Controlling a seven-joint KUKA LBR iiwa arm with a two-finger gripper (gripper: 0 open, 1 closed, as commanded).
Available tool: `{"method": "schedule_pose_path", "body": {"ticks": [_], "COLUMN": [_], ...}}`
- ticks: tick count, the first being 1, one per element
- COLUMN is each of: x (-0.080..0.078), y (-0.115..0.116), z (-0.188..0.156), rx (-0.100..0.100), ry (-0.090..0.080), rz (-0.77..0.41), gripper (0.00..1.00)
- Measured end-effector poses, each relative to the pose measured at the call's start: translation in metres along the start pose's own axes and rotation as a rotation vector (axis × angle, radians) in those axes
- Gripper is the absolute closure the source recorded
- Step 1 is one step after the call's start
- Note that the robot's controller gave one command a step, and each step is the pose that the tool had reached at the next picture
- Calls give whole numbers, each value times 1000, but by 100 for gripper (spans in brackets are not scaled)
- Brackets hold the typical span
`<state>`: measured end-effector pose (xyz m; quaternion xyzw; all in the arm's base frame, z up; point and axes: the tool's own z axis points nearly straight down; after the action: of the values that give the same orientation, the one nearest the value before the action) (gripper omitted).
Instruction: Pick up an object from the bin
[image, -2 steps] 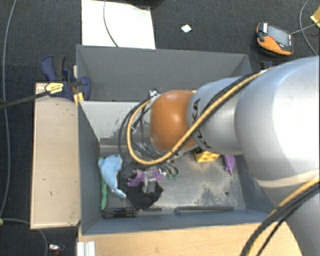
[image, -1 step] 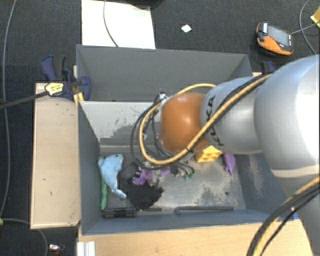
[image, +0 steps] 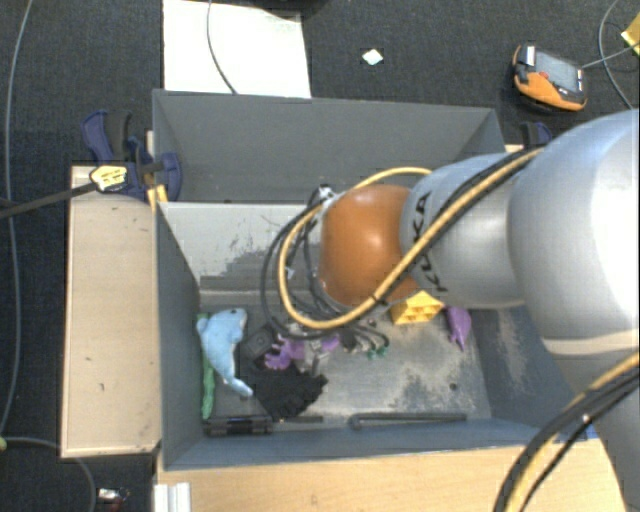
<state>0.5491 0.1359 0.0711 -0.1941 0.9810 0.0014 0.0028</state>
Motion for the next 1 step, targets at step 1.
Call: {"method": "schedule_pose_path", "body": {"ticks": [1], "x": [0], "y": [0], "z": [-13], "rx": [0], "ry": [-1], "rz": [1], "gripper": [100]}}
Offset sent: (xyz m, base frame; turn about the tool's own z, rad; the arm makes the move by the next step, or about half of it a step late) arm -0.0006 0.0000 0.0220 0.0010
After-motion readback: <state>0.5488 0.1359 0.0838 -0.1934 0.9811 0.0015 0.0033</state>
